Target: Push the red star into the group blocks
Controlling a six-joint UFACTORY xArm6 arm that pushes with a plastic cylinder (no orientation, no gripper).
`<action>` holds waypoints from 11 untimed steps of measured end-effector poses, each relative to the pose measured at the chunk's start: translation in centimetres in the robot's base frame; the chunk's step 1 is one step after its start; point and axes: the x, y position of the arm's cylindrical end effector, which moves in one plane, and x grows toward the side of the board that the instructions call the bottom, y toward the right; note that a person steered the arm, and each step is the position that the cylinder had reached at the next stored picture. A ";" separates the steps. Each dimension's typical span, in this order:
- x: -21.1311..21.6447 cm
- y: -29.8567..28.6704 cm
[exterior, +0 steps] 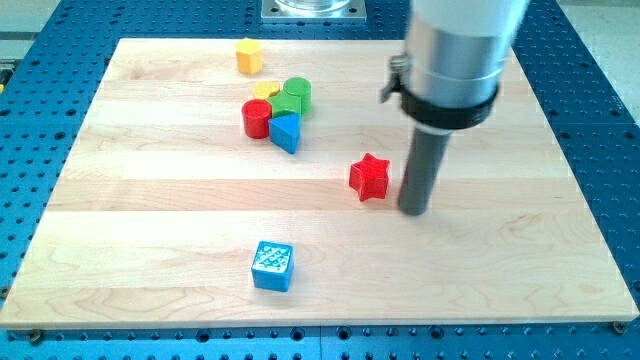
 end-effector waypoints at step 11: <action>0.7 -17.5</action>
